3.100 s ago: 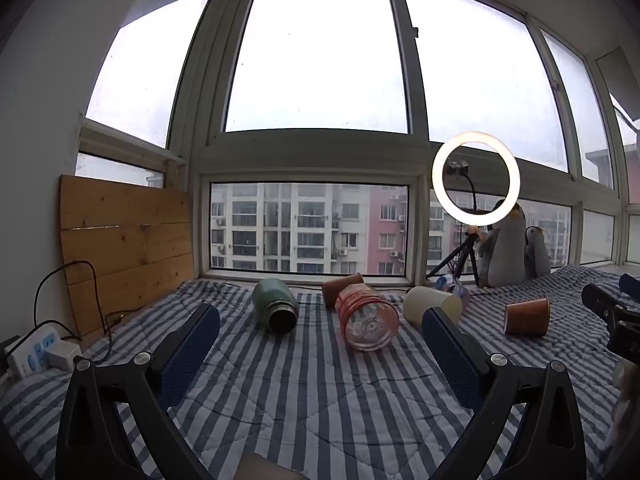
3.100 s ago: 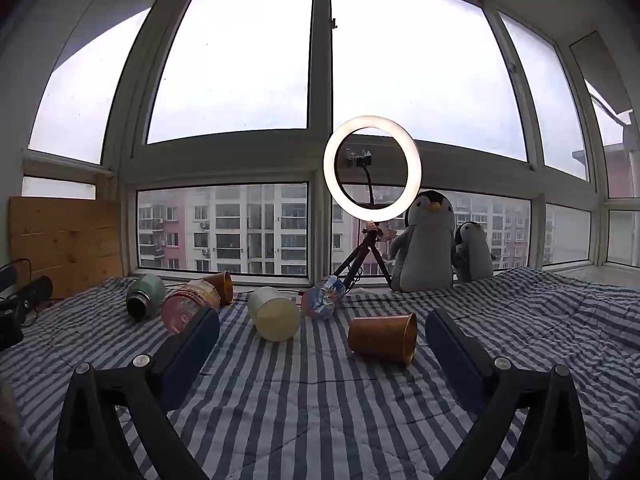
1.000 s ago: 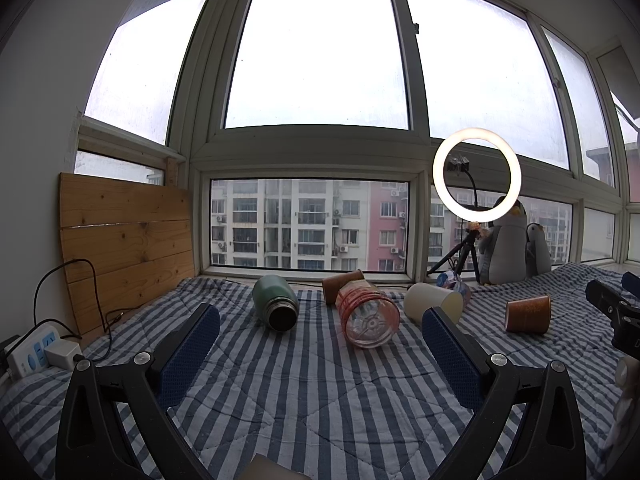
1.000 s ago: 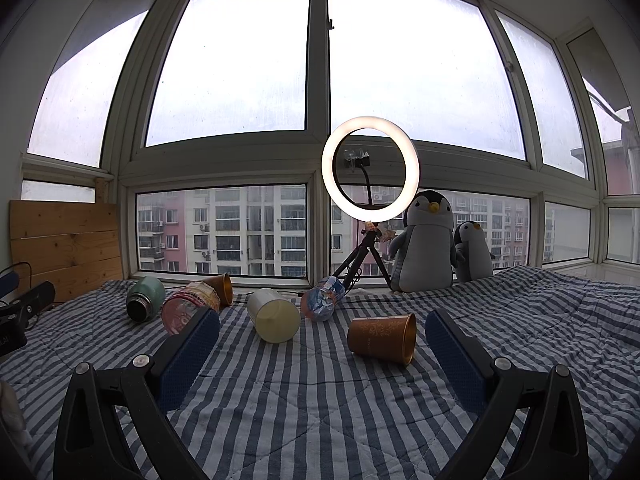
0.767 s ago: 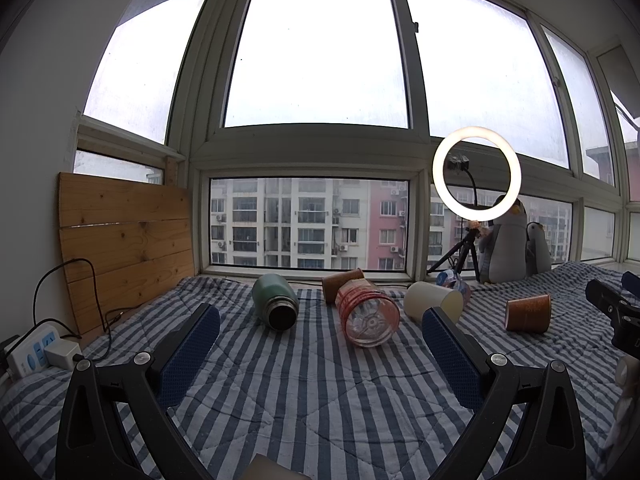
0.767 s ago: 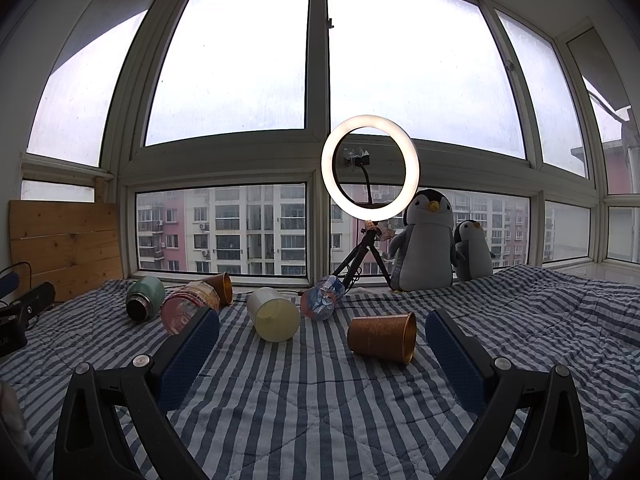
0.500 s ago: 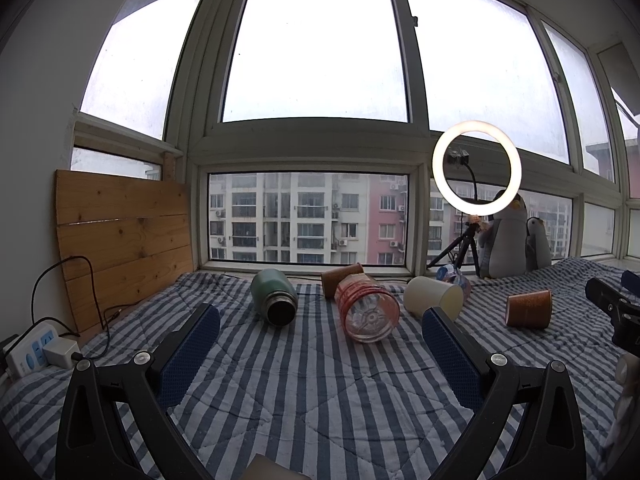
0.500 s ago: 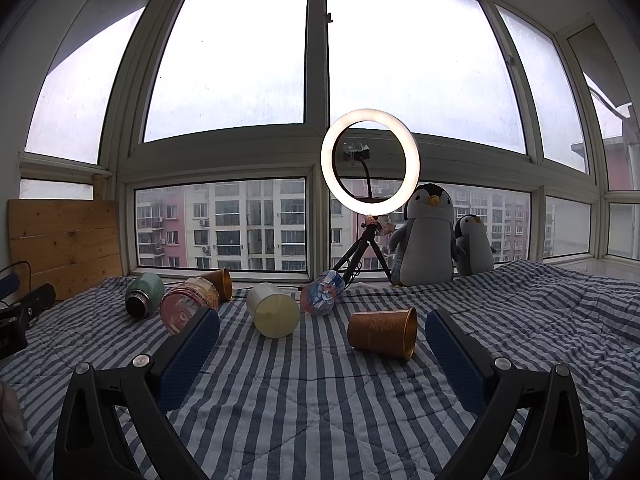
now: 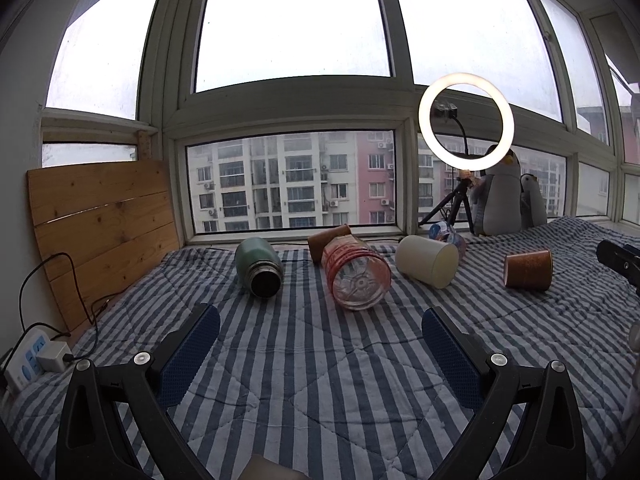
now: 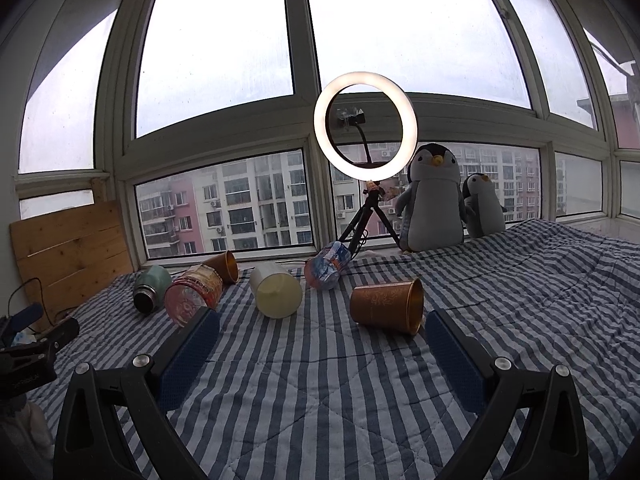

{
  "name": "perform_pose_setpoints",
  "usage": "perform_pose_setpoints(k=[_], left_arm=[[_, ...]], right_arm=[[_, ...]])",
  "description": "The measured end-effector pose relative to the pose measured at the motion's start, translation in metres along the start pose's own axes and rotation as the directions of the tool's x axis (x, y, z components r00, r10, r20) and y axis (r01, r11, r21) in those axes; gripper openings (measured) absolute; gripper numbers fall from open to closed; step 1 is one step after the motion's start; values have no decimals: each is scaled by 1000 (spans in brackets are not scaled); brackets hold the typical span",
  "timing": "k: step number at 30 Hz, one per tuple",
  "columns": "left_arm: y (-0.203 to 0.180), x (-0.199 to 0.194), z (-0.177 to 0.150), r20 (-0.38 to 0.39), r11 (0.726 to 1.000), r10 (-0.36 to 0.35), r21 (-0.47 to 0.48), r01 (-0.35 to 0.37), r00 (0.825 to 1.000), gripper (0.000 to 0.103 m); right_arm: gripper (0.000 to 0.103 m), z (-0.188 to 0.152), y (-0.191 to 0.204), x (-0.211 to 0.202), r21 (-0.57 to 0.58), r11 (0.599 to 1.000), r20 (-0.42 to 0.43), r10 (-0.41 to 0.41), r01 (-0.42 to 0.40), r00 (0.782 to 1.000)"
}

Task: Flip cup upside down
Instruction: 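Move the right tool toward the brown paper cup lying on its side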

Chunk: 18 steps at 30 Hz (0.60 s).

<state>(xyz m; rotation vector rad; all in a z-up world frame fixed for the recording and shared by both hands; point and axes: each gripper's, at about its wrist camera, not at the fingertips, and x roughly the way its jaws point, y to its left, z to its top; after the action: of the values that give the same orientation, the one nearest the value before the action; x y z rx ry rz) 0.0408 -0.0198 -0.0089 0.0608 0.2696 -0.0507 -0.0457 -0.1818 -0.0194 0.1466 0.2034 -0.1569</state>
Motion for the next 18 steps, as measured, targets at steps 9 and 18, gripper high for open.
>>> perform_pose_setpoints(k=[9,18], left_arm=[[-6,13,7,-154,992,-120,-49,114,981,102],[-12,2,11,-216,989,-148,-35,143,965,102]], right_arm=[[101,24,-51,27,18,999,-200,33,-30,979],[44,48,-89,85,54,999,-354,24,-6,935]])
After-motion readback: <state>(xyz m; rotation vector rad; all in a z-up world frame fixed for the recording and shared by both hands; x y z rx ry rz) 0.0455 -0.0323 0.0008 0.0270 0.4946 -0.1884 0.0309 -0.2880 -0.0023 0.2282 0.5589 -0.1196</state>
